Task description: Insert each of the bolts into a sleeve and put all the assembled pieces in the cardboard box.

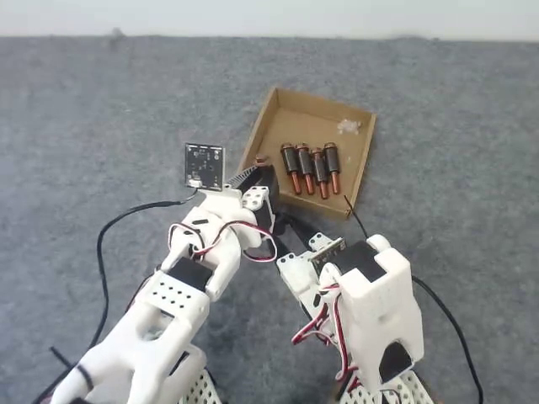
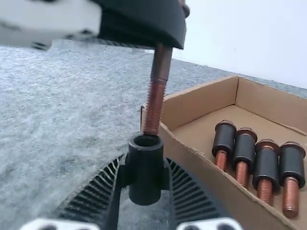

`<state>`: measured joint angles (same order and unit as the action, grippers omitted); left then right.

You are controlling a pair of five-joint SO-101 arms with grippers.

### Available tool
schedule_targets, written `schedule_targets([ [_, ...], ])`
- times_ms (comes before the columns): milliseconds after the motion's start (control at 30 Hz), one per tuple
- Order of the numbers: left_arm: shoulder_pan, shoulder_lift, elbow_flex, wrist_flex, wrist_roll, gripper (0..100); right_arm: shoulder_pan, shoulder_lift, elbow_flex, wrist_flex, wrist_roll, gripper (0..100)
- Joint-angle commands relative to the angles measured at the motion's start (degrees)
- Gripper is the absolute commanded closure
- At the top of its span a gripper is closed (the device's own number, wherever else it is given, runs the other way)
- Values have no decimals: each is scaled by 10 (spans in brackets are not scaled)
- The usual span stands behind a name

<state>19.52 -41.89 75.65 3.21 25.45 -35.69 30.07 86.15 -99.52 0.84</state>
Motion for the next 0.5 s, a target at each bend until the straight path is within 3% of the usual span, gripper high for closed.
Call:
schedule_targets([
  [0, 8, -19, -3, -17, -3, 989, 7, -16, -2, -13, -2, 992],
  [233, 8, -20, -3, -16, -3, 989, 8, -16, -4, -12, -2, 992],
  [467, 8, -20, -28, 47, -4, 989, 9, -16, -4, -12, -2, 992],
])
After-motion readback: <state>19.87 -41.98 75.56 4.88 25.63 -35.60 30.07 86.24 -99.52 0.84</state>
